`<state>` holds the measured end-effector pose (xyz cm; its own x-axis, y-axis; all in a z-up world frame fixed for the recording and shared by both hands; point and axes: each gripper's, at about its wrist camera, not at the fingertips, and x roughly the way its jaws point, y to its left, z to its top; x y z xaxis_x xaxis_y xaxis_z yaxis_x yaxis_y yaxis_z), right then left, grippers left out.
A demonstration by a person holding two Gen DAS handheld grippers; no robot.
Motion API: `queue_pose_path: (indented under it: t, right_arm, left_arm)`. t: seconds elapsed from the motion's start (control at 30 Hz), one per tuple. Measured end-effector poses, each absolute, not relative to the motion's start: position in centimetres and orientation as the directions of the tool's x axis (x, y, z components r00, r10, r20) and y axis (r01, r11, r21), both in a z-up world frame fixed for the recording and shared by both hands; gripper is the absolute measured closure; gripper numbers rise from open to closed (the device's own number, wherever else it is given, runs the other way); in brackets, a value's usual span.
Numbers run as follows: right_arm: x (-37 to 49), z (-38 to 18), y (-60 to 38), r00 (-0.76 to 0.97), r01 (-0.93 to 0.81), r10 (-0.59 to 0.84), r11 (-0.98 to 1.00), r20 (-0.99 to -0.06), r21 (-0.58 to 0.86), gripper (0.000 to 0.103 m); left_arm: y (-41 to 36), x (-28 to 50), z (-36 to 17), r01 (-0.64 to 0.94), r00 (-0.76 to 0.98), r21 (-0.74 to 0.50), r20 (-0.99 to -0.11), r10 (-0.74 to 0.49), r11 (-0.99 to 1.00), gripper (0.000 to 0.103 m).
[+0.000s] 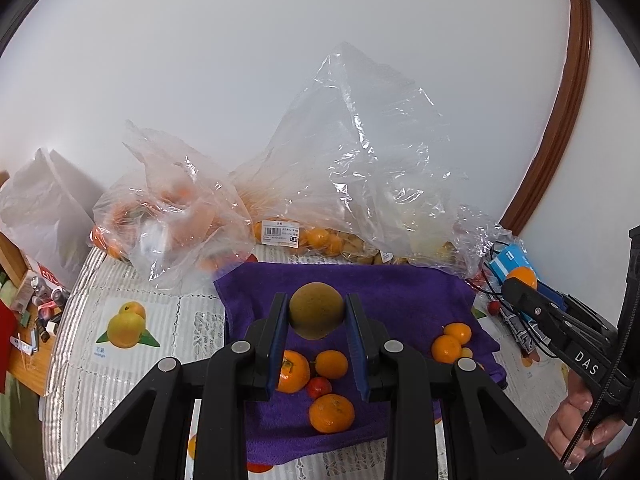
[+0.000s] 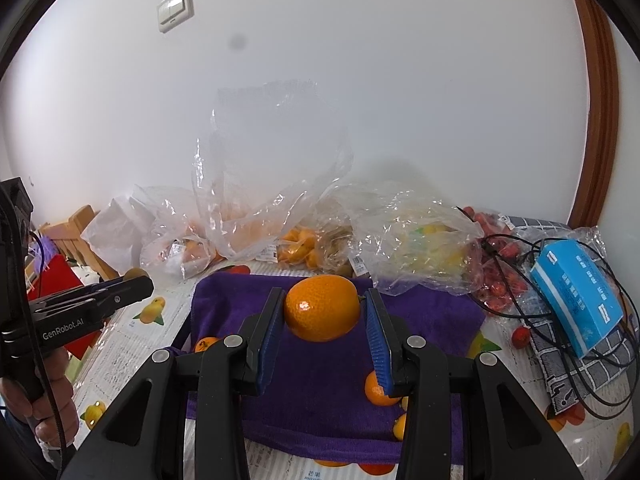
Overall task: Organize fruits
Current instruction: 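Lower both held fruits down onto the towel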
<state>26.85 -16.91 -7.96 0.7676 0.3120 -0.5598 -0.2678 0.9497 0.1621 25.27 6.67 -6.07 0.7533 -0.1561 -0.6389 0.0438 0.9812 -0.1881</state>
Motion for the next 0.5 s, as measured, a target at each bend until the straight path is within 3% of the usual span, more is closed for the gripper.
queue_pose_path:
  t: [0.5]
  right_arm:
    - [29.2,-9.4,-16.4,0.744,-0.272,0.324,0.946,-0.584,0.178,0.063]
  left_arm:
    - [6.8,27.5,-7.4,0.045,0.735,-0.189,-0.659,-0.160,0.981,0.076]
